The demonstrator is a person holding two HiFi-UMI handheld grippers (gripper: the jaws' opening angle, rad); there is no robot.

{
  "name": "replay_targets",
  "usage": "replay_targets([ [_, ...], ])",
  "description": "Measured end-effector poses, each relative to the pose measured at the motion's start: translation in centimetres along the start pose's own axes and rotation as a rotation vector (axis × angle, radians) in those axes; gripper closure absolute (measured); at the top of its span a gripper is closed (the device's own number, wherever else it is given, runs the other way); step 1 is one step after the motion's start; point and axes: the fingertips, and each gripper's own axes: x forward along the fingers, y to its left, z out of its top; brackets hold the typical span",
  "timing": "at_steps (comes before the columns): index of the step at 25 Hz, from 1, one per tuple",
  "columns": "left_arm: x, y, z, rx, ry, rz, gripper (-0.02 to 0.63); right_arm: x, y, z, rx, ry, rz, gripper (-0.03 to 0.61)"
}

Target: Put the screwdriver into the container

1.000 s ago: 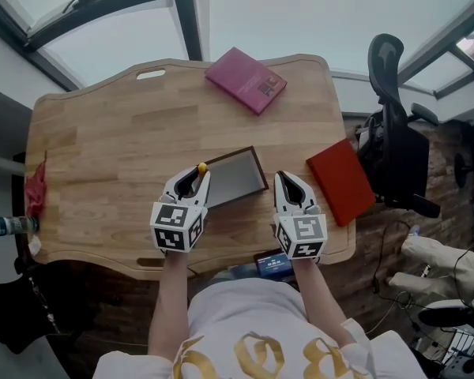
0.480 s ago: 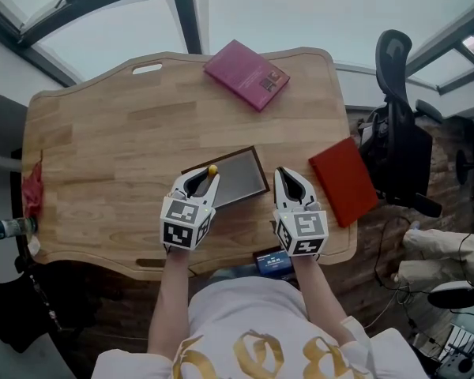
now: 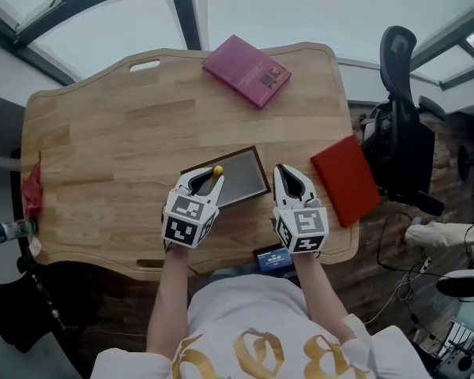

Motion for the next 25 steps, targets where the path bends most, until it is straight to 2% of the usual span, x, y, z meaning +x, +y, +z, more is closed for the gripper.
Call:
replay_targets([
  [9,1.3,-1.4,-0.1,0.038,0.073,-0.07,0.537,0.6,-0.7,0.0,0.01,0.007,-0.004,0.546],
  [18,2.8,-2.2,-0.7,0.084,0.164,-0.105,0.537,0.8,-1.8,-0.2,0.024,0.011,-0.016,0.546],
  [25,3.8,-2.5,-0.8,0.097,0.2,-0.118,0.537,0.8,-2.6,-0.8,0.045,0.025,-0.027,0.546],
])
